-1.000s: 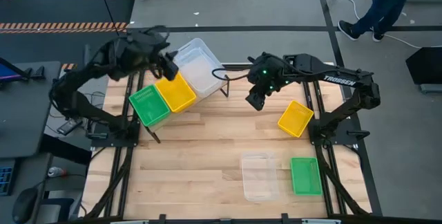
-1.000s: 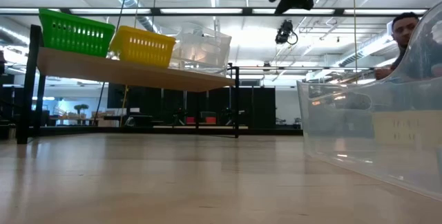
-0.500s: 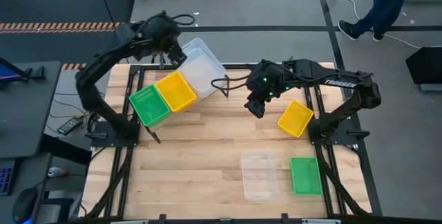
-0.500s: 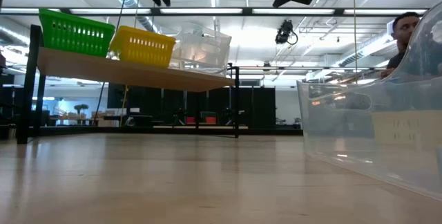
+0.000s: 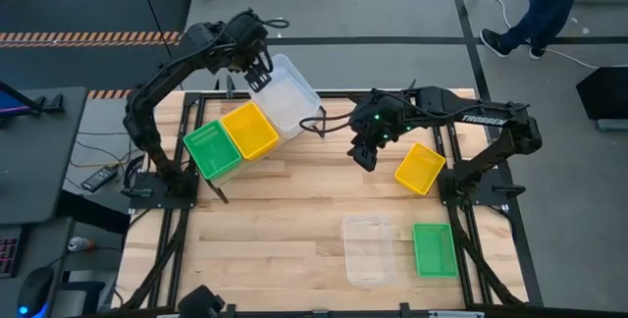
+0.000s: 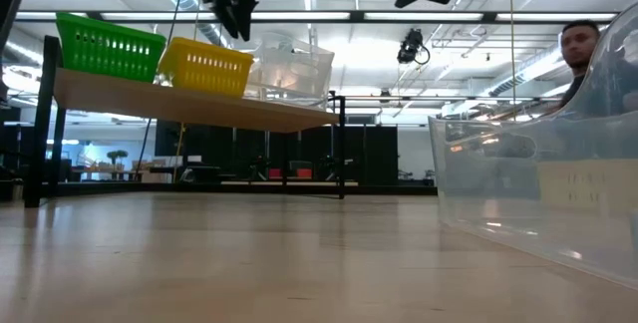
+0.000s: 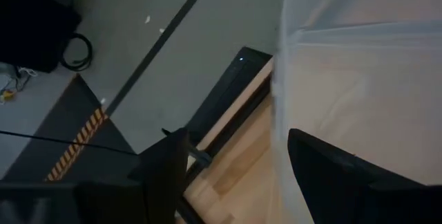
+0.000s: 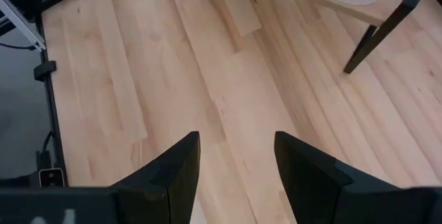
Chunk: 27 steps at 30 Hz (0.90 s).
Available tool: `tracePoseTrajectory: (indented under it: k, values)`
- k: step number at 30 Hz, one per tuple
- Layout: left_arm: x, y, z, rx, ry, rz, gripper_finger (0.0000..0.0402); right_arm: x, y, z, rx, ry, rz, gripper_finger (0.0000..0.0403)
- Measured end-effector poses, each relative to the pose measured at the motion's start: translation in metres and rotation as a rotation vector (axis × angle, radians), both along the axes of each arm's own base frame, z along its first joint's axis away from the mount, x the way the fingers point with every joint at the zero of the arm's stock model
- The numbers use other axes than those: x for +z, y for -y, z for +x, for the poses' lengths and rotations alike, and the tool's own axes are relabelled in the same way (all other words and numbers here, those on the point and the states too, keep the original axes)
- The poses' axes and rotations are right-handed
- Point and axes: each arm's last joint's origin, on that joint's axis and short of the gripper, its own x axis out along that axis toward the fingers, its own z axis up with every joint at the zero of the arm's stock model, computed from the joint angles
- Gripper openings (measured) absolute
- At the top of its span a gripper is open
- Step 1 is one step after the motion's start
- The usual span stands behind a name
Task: Stack baskets on shelf by color
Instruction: Stack the top transparent bin on top of the other transparent bin on the shelf
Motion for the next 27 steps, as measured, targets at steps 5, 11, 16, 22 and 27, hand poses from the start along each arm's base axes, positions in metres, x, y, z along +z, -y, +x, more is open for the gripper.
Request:
tracePoseTrajectory:
  k: [5,11,16,22,27]
  values:
    - [-0.001,-0.008,-0.008,0.011,0.004,-0.027,0.0254,0.0,0.0,0.0,0.0,-0.003,0.0,0.0193]
    - [-0.002,-0.012,-0.013,0.011,0.043,-0.101,0.0256,0.0,0.0,0.0,0.0,-0.003,0.0,0.0193]
    - [-0.003,-0.011,-0.012,-0.023,0.069,-0.138,0.0255,0.0,0.0,0.0,-0.001,-0.003,0.002,0.0193]
    - [0.002,-0.007,-0.011,-0.049,0.097,-0.146,0.0254,0.0,0.0,0.0,-0.018,-0.003,0.019,0.0193]
    - [-0.003,-0.008,-0.008,-0.076,0.111,-0.191,0.0254,0.0,0.0,0.0,-0.027,-0.003,0.026,0.0193]
